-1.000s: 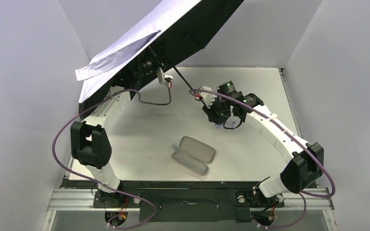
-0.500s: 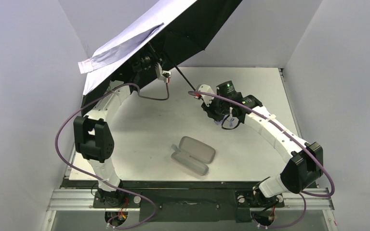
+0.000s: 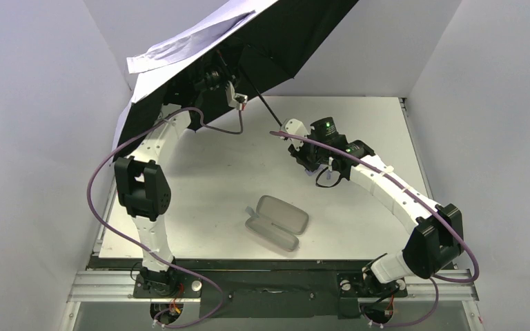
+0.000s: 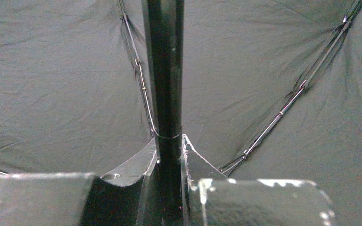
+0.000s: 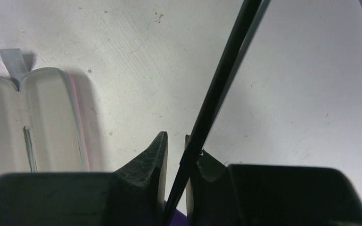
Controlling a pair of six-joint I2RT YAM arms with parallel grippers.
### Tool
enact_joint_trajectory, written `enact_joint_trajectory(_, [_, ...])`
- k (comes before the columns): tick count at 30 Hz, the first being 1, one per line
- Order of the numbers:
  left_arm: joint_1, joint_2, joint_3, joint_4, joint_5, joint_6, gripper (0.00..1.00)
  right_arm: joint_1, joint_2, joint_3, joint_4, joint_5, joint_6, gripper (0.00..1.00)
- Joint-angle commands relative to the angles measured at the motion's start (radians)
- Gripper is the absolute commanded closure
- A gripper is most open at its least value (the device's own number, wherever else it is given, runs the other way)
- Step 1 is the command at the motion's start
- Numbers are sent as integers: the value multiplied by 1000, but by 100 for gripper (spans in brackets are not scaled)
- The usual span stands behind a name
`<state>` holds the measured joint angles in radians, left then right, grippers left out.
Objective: Open the umbrella
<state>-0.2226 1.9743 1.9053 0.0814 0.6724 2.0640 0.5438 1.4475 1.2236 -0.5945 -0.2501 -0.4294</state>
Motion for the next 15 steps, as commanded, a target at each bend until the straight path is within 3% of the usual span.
enact_joint_trajectory(1, [395, -1, 205, 353, -680, -14, 100, 25, -30, -196, -885, -55, -316, 100])
enact_joint_trajectory(15, [433, 140, 451, 323, -789, -35, 100, 22, -3, -236, -890, -59, -322, 100])
